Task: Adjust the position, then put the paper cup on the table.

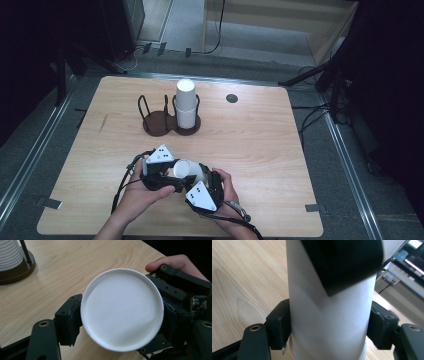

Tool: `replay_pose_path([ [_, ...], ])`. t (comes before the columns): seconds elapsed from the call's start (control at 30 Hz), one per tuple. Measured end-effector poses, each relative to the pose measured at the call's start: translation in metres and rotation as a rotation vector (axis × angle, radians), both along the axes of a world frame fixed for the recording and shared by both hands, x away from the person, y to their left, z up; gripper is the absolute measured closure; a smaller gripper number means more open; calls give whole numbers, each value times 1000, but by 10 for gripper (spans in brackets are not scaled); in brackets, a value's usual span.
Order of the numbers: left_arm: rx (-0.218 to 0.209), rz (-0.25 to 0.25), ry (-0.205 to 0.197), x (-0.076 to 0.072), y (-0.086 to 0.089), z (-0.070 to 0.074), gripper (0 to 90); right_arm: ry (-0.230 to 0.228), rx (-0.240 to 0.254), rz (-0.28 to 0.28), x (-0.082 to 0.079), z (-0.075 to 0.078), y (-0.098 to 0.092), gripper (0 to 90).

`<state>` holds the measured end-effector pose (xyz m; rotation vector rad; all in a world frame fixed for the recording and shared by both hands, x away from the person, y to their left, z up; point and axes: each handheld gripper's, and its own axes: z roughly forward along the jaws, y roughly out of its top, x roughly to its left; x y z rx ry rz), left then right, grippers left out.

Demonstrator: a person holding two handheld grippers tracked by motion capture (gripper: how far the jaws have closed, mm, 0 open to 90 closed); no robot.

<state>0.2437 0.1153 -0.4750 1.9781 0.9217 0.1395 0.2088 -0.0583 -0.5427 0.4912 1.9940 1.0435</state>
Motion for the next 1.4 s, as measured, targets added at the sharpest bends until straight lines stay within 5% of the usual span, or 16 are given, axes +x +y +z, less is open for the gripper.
replay_pose_path([
  [0.13,6,11,16,0,-1,0,288,-36,-44,7,-1,-2,1,290],
  [0.33,-13,-11,-29,0,1,-3,318,-34,-50,-8,0,-1,1,211],
  [0.4,-3,9,-85,-1,3,-3,320,-17,-8,-21,1,4,-1,163],
  [0.53,-57,52,-121,0,10,-3,322,-31,26,-26,1,11,-6,132],
  [0.87,-103,162,-241,1,22,-3,322,-31,115,-67,6,23,-16,127],
  [1.07,-184,227,-322,1,30,-4,322,28,189,-89,9,30,-21,127],
  [1.2,-242,262,-423,0,33,-7,321,92,240,-86,14,33,-23,127],
  [1.27,-283,293,-442,0,36,-7,322,124,266,-88,16,33,-25,125],
  [1.4,-301,301,-464,0,37,-7,322,138,282,-84,16,34,-26,123],
])
